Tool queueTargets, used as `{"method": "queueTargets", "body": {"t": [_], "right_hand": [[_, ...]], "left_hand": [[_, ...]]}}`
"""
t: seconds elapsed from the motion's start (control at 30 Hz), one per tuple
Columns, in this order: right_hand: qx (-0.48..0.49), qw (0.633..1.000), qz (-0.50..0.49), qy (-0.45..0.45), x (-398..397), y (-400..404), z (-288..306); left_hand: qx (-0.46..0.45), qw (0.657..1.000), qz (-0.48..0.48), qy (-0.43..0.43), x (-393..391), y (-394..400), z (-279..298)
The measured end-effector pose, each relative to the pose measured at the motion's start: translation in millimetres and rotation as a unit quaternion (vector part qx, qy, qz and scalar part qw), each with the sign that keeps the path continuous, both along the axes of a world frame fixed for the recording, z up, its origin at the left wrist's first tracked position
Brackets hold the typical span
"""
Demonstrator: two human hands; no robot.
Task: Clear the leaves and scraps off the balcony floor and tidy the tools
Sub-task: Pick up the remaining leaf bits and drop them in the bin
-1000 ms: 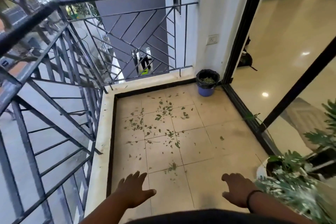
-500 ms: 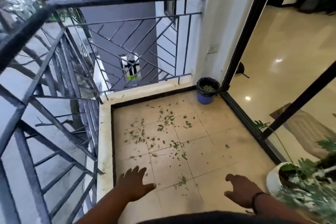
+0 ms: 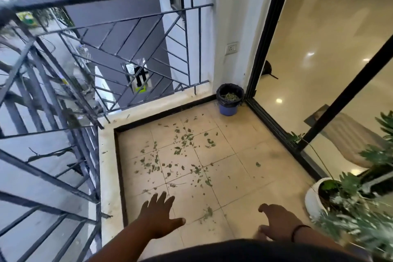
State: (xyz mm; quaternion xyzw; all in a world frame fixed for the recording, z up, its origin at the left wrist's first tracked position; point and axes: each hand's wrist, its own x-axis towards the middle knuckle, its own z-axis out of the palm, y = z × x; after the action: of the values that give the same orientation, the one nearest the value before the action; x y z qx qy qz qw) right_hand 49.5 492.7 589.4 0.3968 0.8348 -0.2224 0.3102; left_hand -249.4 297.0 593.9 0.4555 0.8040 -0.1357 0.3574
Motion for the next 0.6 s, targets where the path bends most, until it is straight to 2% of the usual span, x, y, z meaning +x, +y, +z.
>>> {"method": "queueTargets", "body": {"t": [0.3,0.47,0.6], "right_hand": [[0.002,0.997,0.081,0.016,-1.6,130.9,-13.8],[0.010,0.995,0.097,-0.011,-1.5,159.4,-22.7],[0.020,0.992,0.113,-0.057,-9.2,166.3,-28.2]], "left_hand": [[-0.015,0.998,0.046,0.033,27.1,101.5,13.0],[0.007,0.999,0.041,0.001,49.8,140.0,-2.1],[0.011,0.999,0.036,-0.027,49.4,138.9,-20.7]]}}
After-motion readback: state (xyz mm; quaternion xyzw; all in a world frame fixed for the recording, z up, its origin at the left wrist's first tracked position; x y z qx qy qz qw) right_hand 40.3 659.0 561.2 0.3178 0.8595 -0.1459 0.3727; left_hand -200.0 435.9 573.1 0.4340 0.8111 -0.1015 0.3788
